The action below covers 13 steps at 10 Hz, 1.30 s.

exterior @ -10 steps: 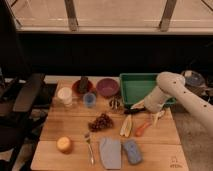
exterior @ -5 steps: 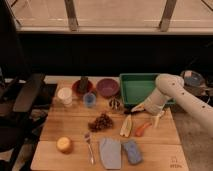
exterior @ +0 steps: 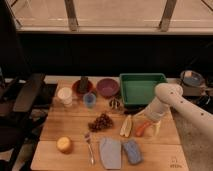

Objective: Place pepper in metal cup

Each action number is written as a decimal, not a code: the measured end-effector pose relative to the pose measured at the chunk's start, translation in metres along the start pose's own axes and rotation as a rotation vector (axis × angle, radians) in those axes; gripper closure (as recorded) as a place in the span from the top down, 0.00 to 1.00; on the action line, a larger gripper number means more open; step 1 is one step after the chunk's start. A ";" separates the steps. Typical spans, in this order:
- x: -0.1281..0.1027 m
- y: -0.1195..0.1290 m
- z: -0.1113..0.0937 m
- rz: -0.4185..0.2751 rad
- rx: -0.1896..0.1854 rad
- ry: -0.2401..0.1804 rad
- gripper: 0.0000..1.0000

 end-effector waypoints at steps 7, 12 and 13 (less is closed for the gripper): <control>0.005 0.010 0.018 0.018 -0.003 -0.009 0.20; 0.006 0.010 0.013 0.017 0.000 0.008 0.00; 0.006 0.008 0.004 0.025 0.012 0.038 0.00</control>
